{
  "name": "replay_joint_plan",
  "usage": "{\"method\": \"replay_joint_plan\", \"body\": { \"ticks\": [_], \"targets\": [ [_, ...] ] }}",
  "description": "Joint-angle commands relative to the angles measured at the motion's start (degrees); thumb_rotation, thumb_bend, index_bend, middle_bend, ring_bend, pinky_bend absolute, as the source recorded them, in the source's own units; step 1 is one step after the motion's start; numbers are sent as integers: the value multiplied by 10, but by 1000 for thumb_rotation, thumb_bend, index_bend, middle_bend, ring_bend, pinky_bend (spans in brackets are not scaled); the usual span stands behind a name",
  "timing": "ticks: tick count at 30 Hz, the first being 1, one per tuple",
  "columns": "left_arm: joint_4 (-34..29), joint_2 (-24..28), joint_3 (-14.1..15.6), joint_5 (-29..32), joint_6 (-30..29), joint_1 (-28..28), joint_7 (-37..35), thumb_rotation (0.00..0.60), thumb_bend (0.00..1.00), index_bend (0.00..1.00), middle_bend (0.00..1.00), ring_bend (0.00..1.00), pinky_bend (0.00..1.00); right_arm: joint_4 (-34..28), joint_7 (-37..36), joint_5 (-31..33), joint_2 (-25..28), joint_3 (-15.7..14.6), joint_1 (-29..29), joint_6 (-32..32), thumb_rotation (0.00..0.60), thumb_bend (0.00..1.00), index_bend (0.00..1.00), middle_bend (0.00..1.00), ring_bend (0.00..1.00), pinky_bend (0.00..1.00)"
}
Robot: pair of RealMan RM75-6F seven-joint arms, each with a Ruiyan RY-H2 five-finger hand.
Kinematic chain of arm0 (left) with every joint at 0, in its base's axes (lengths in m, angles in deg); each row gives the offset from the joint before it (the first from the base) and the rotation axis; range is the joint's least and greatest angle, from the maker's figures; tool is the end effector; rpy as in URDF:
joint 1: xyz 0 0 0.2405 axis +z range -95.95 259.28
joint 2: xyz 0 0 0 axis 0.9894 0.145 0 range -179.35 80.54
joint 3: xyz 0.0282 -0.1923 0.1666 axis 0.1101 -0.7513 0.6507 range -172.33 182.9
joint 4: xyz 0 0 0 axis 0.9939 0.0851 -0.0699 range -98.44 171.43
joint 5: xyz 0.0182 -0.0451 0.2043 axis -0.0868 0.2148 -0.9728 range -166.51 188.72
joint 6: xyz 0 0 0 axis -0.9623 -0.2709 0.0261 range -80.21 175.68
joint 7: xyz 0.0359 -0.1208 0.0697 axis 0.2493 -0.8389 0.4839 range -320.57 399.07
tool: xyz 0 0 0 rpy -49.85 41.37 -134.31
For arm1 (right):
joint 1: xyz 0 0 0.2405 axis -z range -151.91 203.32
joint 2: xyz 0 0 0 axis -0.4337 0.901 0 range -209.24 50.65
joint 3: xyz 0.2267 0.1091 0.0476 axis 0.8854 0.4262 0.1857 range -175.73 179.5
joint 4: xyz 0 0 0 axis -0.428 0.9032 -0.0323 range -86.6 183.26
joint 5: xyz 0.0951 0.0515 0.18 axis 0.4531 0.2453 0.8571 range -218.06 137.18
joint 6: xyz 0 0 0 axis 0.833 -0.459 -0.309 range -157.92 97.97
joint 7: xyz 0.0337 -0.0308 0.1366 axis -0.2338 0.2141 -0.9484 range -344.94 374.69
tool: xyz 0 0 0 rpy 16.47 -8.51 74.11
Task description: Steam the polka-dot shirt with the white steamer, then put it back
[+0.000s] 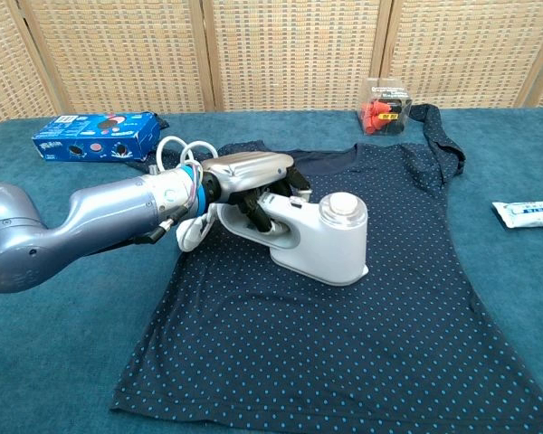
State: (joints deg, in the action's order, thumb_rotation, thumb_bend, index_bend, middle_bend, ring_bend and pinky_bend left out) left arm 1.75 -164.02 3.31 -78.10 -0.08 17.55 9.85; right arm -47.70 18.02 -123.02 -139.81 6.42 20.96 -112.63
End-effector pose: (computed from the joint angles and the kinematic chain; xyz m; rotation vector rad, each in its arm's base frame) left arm -0.0698 0.4017 -0.1259 -2.2422 -0.8932 -1.1297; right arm -0.3105 -0.1857 0.1747 1.3620 -0.8991 0.8351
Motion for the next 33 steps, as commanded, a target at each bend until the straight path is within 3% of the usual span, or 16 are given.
{"method": "replay_joint_plan", "body": {
  "ticks": [1,33],
  "targets": [
    [-19,6,4,-5,-7,3,-3,600,560,1000,773,711,870,0,0,0,0,0,0,0,600,0,24,0,0,0],
    [-154,32,34,-56,-40,5,22,600,557,1000,773,711,870,-2,-1,-3,2,-1,1,-2,600,0,25,0,0,0]
  ]
}}
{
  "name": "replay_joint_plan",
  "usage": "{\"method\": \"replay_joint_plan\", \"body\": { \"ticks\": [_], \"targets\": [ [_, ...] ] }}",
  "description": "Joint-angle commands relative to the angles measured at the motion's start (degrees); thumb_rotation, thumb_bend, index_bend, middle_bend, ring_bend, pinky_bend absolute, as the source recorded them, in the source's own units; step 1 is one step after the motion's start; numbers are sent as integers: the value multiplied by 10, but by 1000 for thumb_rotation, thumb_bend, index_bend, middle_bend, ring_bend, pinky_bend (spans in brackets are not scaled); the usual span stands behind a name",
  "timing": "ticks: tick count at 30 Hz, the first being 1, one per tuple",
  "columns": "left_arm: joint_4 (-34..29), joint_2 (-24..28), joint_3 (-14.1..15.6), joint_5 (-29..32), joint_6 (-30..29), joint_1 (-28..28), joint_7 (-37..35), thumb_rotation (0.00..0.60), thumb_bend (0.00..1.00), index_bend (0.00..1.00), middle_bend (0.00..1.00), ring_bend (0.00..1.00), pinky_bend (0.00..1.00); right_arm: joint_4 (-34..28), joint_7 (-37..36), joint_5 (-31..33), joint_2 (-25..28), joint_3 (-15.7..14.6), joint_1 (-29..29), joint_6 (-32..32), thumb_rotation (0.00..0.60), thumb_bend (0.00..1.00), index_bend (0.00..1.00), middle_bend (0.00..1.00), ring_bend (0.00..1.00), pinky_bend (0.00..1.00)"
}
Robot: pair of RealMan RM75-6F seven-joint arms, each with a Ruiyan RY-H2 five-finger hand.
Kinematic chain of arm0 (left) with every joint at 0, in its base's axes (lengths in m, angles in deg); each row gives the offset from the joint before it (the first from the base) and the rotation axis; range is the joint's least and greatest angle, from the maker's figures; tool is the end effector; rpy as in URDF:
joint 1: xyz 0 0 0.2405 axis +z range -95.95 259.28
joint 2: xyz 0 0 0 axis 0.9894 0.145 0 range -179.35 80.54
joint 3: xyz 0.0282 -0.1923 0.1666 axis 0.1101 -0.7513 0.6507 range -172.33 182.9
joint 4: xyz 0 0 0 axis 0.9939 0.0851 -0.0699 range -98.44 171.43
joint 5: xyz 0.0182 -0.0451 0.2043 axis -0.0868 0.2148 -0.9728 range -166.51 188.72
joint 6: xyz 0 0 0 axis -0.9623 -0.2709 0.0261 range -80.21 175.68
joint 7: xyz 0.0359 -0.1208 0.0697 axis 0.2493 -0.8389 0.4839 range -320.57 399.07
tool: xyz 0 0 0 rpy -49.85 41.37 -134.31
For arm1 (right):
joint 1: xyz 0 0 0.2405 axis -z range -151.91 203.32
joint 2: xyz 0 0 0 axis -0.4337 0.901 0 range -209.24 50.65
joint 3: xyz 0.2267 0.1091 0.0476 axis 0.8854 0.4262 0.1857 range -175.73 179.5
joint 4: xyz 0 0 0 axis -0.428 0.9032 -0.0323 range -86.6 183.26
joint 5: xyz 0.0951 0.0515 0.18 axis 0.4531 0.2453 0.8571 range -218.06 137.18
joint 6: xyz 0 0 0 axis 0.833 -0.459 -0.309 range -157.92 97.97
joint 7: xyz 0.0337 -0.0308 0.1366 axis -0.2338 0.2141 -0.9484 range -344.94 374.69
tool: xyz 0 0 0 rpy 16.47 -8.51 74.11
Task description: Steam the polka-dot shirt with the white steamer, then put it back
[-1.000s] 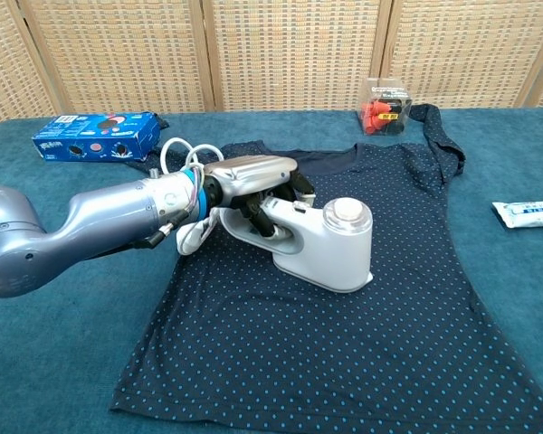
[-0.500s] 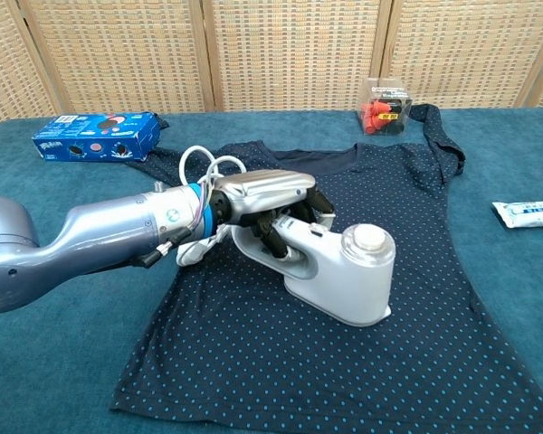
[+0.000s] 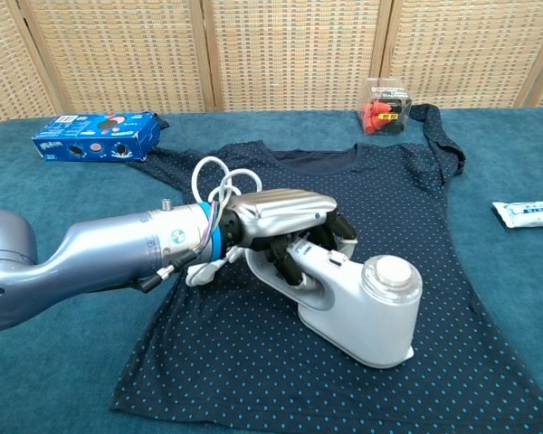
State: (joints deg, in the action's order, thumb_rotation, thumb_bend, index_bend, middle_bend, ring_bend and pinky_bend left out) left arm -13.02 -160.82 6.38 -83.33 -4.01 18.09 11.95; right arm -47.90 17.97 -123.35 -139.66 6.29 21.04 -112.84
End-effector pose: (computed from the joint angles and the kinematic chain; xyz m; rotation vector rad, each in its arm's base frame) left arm -0.0486 0.3410 -0.1406 -2.4644 -0.8865 -1.2160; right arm -0.3095 -0.1848 0.1751 1.3650 -0.8975 0.8387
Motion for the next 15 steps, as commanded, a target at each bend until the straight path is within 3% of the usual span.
{"method": "replay_joint_plan", "body": {
  "ticks": [1,15],
  "targets": [
    [-9,-1,5,-6,-2,0,3,600,558,1000,773,711,870,0,0,0,0,0,0,0,600,0,25,0,0,0],
    [18,-5,13,-13,-17,14,37,600,558,1000,773,711,870,-3,-3,-5,3,-1,2,-4,600,0,29,0,0,0]
  ]
}}
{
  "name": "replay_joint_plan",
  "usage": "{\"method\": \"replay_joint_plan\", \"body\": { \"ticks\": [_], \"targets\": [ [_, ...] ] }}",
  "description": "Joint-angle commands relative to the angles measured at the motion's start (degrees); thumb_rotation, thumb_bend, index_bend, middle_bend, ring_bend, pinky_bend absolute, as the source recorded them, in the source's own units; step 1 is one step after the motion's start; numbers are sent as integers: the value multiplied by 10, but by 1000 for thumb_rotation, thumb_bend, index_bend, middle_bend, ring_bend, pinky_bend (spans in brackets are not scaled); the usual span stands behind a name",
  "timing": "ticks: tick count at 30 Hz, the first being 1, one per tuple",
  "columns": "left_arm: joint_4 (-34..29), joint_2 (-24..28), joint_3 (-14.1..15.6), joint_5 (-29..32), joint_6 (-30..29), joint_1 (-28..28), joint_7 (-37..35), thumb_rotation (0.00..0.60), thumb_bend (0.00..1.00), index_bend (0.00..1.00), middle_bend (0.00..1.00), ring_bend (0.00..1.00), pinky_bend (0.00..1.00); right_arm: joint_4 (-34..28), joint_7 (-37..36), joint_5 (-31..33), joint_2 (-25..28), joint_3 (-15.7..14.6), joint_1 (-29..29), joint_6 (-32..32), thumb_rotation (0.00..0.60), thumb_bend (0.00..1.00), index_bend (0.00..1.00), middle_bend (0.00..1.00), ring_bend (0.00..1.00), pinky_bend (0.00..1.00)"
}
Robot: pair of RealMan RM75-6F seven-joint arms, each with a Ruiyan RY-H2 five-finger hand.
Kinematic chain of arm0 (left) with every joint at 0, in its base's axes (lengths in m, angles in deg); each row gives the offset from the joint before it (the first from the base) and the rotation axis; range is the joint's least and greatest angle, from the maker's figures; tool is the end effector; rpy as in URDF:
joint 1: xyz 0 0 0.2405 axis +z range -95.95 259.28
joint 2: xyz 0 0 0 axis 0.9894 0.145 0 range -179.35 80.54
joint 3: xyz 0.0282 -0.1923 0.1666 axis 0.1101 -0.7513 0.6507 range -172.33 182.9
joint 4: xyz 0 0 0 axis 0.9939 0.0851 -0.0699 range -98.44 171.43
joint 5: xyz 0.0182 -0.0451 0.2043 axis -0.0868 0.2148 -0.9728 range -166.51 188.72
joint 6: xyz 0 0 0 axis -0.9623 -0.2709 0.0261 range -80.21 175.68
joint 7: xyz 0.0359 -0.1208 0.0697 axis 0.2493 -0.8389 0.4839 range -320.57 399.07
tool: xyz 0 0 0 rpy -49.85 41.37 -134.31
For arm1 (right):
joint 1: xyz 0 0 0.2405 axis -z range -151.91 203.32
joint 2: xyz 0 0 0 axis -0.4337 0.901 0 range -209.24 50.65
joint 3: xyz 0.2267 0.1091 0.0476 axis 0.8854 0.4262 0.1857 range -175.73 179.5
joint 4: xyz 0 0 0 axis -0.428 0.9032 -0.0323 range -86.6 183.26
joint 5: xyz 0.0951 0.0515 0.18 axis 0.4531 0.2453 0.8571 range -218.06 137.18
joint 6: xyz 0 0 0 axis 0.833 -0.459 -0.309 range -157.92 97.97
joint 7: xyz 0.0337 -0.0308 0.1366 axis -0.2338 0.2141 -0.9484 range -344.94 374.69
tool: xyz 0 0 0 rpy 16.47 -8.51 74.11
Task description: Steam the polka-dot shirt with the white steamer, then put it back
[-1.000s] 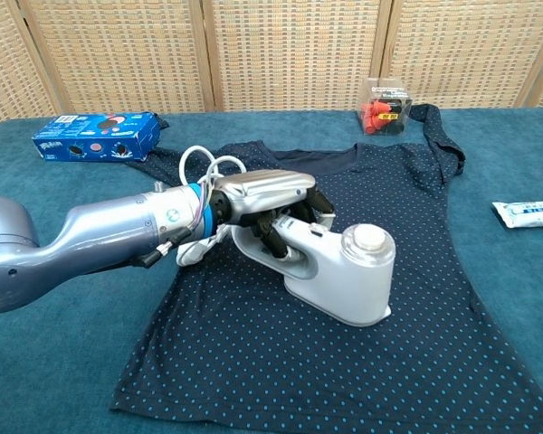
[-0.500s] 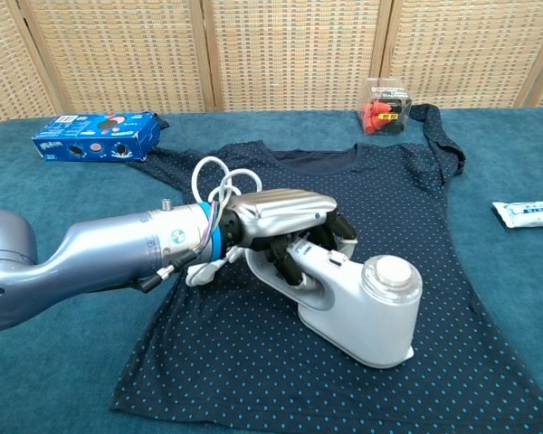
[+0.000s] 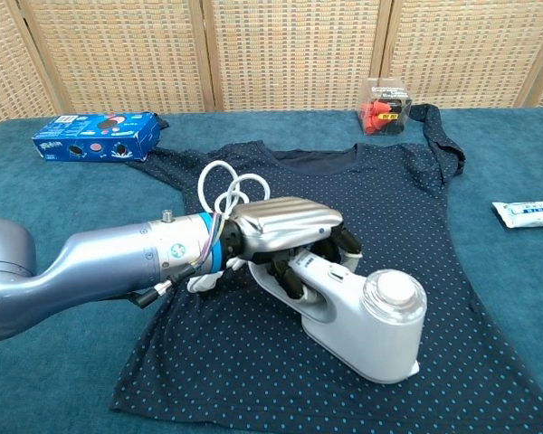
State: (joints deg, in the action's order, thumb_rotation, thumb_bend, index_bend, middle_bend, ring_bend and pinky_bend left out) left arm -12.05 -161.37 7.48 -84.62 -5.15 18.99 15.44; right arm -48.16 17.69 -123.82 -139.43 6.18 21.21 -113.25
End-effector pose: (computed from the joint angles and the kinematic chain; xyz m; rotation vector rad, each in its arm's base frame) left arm -0.0552 0.3363 -0.1429 -2.4880 -0.7798 -1.1920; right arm -0.3081 -0.1834 0.1761 1.3659 -0.8957 0.8475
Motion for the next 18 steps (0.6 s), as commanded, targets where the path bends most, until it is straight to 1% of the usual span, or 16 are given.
{"method": "replay_joint_plan", "body": {
  "ticks": [1,9,18],
  "targets": [
    [11,2,2,-1,-7,6,3,600,558,1000,773,711,870,0,0,-1,0,0,0,0,600,0,30,0,0,0],
    [47,13,3,4,-14,19,8,600,558,1000,772,711,870,-2,2,-3,0,-1,0,-1,600,0,47,0,0,0],
    [90,23,3,13,-8,29,-5,600,558,1000,773,711,870,-4,6,-4,-1,-2,0,-1,600,0,50,0,0,0]
  ]
}}
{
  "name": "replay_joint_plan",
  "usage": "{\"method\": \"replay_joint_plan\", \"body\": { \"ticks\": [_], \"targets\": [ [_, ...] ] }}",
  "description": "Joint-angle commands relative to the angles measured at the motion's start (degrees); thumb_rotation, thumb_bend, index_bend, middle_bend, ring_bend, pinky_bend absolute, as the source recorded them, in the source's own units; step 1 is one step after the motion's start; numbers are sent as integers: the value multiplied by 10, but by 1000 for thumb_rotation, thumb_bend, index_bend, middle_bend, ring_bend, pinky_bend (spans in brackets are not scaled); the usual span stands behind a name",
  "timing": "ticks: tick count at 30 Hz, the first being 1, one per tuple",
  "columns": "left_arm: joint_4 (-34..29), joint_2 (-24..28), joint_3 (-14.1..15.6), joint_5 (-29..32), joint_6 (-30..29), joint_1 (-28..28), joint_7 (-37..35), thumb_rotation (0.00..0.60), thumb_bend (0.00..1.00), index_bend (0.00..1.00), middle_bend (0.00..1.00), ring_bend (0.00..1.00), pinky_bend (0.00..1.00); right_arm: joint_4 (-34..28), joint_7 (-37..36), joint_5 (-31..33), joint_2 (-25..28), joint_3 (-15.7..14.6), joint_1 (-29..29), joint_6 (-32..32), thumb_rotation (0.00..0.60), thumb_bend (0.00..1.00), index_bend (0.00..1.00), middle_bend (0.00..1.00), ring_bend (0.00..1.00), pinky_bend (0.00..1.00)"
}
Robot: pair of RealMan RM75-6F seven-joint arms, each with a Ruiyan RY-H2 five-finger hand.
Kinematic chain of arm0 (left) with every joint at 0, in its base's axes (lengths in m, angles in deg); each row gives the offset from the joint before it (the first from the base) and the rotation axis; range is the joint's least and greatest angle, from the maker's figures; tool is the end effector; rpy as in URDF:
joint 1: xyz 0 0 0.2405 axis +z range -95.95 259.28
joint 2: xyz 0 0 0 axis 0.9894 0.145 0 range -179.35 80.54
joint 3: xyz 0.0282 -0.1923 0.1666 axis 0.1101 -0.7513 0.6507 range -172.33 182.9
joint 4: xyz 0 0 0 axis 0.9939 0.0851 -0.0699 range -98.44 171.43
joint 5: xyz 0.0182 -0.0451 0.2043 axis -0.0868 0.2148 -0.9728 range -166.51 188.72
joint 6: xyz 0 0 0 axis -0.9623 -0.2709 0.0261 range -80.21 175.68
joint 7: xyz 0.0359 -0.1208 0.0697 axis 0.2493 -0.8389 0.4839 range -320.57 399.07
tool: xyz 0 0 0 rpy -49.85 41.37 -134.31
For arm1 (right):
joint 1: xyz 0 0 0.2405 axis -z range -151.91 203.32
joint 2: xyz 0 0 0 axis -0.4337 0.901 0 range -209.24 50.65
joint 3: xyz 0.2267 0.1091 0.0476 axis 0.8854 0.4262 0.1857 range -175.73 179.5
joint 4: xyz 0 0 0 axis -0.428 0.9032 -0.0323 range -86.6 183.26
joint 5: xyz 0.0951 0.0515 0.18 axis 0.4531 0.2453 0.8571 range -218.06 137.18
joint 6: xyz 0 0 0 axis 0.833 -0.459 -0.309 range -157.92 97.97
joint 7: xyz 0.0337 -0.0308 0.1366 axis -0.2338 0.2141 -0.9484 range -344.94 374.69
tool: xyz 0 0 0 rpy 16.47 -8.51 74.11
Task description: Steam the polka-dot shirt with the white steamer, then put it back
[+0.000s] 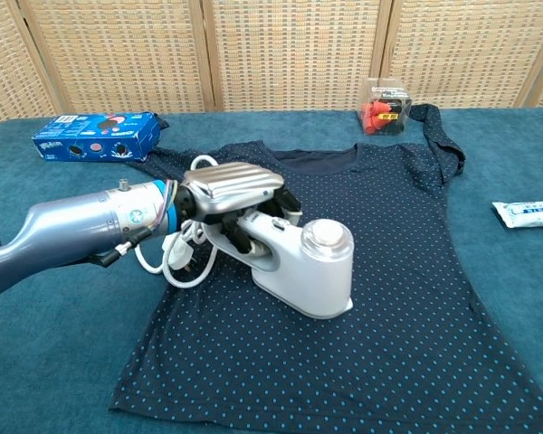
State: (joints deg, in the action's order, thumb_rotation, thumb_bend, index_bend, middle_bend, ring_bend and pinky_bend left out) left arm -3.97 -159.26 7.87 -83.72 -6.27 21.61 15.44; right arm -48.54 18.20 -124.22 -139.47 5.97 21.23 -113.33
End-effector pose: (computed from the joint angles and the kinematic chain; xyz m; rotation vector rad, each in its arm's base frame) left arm -0.0952 0.3796 -0.1121 -2.3524 -0.6867 -1.1051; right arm -0.3061 -0.1825 0.1745 1.3745 -0.8935 0.8475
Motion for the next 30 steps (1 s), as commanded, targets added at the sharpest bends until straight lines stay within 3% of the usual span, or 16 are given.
{"method": "replay_joint_plan", "body": {
  "ticks": [1,15,30],
  "targets": [
    [13,2,-1,5,4,4,-6,600,558,1000,773,711,870,0,1,0,0,0,0,0,600,0,50,0,0,0],
    [33,7,-1,7,3,10,-23,600,558,1000,773,712,870,-1,5,1,-2,0,-1,2,600,0,52,0,0,0],
    [-62,22,17,-27,-26,2,-28,600,558,1000,773,711,870,-2,2,1,0,0,0,1,600,0,54,0,0,0]
  ]
}}
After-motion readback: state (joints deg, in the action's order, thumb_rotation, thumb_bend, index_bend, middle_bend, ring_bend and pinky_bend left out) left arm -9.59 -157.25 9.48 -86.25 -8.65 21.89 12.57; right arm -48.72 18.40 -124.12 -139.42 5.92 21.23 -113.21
